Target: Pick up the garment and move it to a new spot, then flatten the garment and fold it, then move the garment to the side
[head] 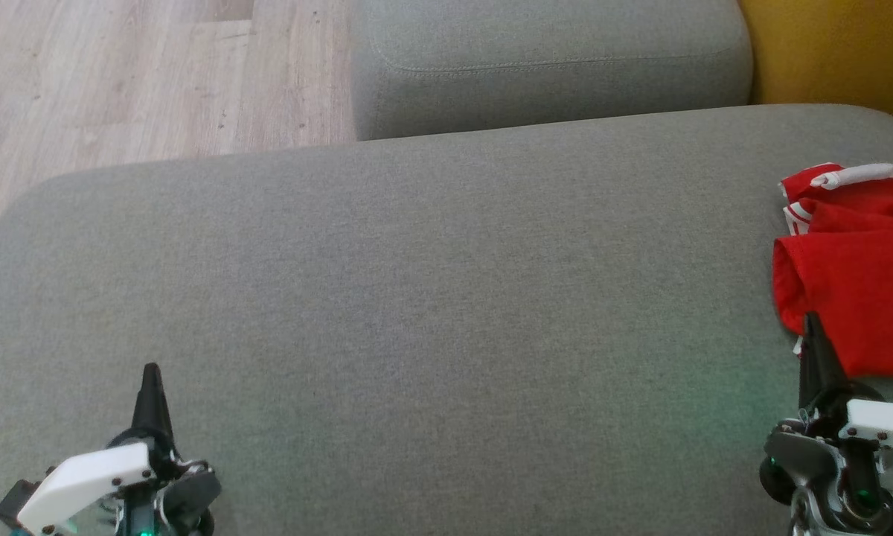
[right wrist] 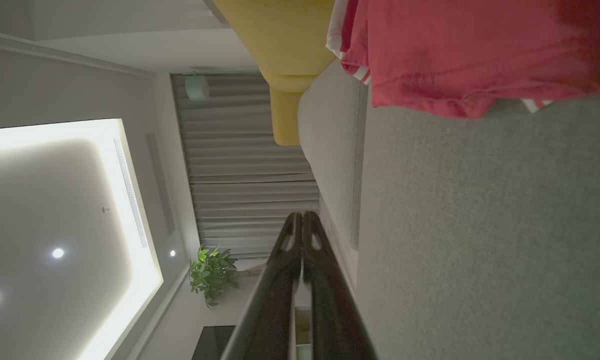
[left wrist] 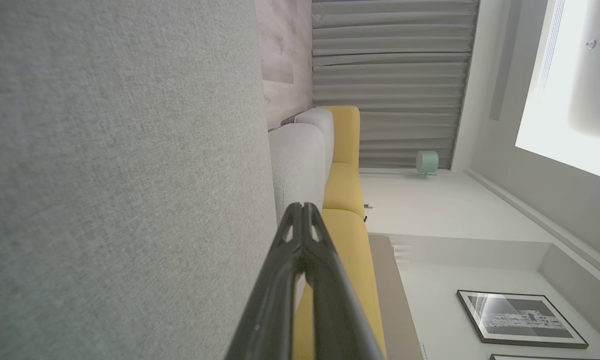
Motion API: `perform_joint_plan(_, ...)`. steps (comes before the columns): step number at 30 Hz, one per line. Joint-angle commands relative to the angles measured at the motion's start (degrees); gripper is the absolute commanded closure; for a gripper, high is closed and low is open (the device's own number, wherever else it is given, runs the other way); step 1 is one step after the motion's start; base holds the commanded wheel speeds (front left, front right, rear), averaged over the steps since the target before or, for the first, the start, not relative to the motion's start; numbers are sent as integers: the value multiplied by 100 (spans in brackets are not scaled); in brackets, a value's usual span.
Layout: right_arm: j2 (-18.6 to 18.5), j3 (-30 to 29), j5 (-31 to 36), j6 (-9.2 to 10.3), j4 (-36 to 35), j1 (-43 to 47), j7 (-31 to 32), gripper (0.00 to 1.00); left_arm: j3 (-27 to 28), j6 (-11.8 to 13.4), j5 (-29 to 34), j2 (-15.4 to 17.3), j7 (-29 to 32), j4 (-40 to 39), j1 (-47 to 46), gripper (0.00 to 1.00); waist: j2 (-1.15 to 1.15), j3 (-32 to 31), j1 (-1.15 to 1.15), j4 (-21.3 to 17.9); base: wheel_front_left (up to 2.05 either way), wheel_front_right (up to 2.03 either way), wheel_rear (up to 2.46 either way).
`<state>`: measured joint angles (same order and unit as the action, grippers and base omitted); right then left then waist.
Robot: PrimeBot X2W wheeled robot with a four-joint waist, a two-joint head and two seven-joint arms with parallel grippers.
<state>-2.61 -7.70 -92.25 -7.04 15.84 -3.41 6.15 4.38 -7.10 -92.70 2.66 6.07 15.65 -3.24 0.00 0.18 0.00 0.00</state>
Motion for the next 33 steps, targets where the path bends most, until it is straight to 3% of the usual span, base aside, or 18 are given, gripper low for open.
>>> perform_joint_plan(1, -27, 111, 14, -45, -181, -278, 39, 100, 219, -39, 58, 22, 46, -161, -295, 100, 0, 0, 0, 0, 0, 0, 0)
perform_joint_plan(33, -27, 112, 13, -45, -181, -278, 38, 100, 220, -39, 58, 22, 46, -161, -295, 100, 0, 0, 0, 0, 0, 0, 0)
